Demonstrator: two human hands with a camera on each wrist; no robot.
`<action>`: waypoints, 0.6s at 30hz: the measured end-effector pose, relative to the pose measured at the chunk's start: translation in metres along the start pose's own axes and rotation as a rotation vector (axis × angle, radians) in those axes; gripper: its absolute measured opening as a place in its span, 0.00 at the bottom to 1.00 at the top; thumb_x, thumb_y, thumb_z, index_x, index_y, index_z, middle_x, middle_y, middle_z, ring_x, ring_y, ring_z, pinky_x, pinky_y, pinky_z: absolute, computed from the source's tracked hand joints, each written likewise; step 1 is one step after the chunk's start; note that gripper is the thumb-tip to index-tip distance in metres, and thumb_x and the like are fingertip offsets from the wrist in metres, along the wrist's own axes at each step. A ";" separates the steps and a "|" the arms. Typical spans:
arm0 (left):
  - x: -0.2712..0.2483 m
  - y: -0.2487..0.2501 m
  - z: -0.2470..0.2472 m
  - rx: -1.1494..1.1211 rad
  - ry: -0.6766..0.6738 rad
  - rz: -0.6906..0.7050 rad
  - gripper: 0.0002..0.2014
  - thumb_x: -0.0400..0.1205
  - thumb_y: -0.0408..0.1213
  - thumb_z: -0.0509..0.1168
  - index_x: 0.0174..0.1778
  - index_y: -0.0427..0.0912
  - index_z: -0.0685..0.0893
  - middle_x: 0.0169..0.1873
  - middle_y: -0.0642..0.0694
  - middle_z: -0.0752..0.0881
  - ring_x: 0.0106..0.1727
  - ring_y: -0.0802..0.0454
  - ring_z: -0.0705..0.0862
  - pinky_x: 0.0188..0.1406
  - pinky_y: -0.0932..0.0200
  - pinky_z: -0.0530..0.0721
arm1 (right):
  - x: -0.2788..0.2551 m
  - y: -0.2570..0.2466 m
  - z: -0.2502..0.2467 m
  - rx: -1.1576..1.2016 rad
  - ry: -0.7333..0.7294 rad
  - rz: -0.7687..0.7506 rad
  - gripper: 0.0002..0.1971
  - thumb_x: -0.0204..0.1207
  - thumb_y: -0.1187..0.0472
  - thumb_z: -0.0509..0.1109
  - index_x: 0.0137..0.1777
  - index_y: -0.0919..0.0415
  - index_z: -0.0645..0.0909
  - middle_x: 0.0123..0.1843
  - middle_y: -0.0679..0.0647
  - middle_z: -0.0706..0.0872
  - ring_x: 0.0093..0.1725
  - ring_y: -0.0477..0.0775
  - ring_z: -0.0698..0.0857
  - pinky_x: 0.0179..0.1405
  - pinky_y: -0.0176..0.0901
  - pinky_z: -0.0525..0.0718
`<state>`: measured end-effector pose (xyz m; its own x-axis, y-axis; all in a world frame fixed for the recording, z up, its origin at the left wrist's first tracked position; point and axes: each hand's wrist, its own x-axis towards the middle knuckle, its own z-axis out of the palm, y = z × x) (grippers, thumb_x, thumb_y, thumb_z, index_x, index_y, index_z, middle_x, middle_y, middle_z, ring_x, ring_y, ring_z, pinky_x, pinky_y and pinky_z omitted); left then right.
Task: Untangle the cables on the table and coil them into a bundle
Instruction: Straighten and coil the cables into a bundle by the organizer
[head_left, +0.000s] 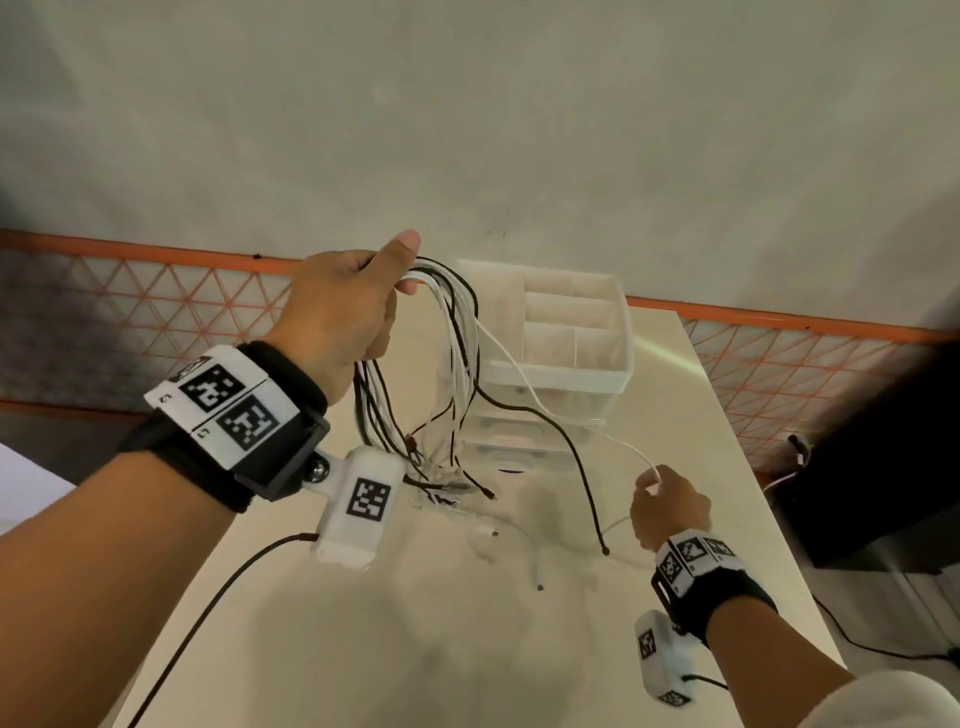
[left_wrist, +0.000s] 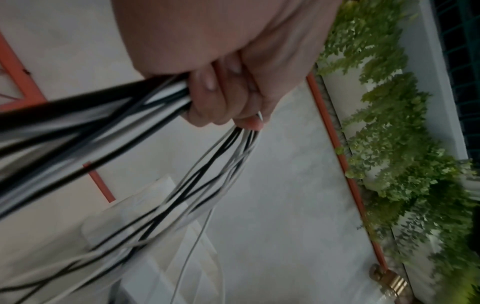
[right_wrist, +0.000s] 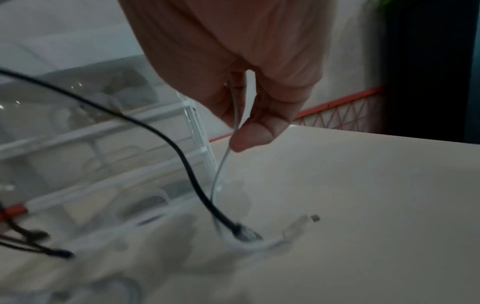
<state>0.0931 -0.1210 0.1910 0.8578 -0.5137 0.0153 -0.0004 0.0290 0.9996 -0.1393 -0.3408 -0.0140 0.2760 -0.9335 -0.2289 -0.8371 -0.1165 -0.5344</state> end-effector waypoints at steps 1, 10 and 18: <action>-0.002 0.001 0.002 0.013 -0.028 -0.004 0.19 0.83 0.51 0.67 0.34 0.40 0.79 0.12 0.56 0.64 0.13 0.57 0.57 0.14 0.67 0.58 | -0.001 -0.006 -0.004 0.022 0.007 -0.026 0.05 0.79 0.57 0.65 0.48 0.49 0.83 0.43 0.58 0.90 0.42 0.64 0.90 0.49 0.53 0.90; -0.006 0.007 0.008 0.089 -0.120 0.026 0.20 0.83 0.50 0.67 0.33 0.37 0.81 0.12 0.55 0.64 0.14 0.56 0.57 0.15 0.67 0.58 | -0.003 -0.083 -0.053 0.310 0.454 -0.451 0.11 0.85 0.60 0.67 0.55 0.59 0.92 0.53 0.62 0.84 0.46 0.57 0.79 0.50 0.38 0.71; -0.006 0.009 -0.004 0.020 0.029 0.105 0.22 0.82 0.52 0.68 0.33 0.36 0.82 0.12 0.55 0.65 0.14 0.55 0.58 0.19 0.64 0.59 | 0.000 -0.034 -0.026 0.097 0.413 -0.521 0.15 0.81 0.52 0.73 0.49 0.66 0.89 0.53 0.65 0.81 0.46 0.61 0.80 0.49 0.44 0.75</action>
<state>0.0897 -0.1140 0.2002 0.8669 -0.4839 0.1199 -0.1015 0.0640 0.9928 -0.1234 -0.3455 0.0255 0.4130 -0.8187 0.3990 -0.5915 -0.5742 -0.5661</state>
